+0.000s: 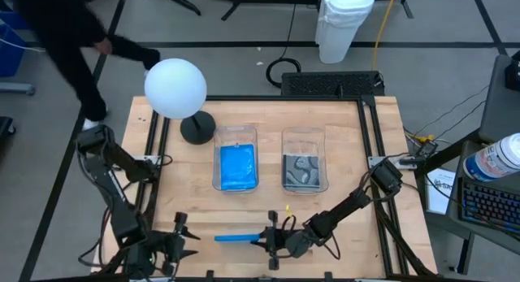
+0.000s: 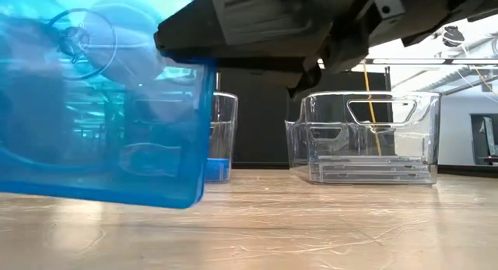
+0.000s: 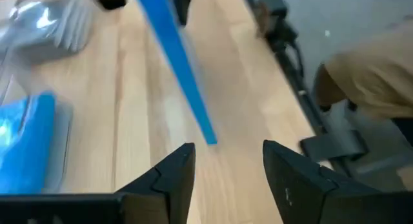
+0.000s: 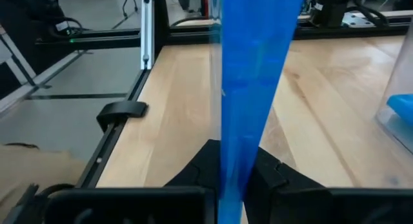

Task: Pick & place jewel cases by type
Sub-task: Put the blue CD case into the left transparent bin, then return to Home Position

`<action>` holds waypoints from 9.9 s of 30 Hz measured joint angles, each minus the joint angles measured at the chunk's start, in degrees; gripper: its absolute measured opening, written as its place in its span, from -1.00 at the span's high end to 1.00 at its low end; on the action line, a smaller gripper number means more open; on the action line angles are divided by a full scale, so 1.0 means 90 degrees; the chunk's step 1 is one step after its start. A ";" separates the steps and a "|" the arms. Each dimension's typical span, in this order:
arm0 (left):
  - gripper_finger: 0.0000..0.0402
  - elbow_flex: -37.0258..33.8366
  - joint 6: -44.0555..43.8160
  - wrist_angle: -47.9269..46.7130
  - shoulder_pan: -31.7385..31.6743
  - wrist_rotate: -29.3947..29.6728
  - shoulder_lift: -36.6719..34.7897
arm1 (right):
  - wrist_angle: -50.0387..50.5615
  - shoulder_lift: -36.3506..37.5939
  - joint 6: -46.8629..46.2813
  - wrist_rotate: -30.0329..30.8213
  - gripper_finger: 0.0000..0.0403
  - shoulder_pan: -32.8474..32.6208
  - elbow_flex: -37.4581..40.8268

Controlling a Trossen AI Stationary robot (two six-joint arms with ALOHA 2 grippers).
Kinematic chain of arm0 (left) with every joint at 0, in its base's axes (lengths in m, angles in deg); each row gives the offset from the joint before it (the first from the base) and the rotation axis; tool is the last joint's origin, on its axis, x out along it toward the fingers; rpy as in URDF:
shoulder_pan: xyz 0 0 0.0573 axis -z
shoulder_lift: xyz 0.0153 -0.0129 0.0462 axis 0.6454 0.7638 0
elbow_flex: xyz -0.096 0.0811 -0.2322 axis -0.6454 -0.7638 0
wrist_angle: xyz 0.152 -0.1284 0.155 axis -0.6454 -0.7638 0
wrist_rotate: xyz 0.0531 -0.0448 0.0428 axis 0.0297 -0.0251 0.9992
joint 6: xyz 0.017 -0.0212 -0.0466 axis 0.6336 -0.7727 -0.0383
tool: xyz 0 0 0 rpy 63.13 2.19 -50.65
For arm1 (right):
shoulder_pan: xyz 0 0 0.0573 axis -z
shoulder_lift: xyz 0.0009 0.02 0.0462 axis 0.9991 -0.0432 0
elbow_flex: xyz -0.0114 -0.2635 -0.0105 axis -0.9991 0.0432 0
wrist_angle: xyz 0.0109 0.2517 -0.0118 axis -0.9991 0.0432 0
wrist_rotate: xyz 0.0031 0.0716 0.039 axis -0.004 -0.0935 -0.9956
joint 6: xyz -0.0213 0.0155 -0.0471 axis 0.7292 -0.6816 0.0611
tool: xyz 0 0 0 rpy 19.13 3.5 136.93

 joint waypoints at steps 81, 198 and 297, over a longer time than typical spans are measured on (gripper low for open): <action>0.93 -0.2452 0.1380 0.5772 0.0289 0.0635 0.1413 | 0.4502 0.1100 -0.4809 -0.4653 0.46 0.4254 -0.1066; 0.90 -0.5624 0.5038 0.2772 -0.4233 -0.2857 -0.8586 | 0.2608 1.2233 0.1168 -0.0824 1.00 0.2311 0.7652; 0.89 -0.5624 0.5045 0.2787 -0.4233 -0.2843 -0.8586 | 0.2612 1.2233 0.1167 -0.0835 1.00 0.2311 0.7657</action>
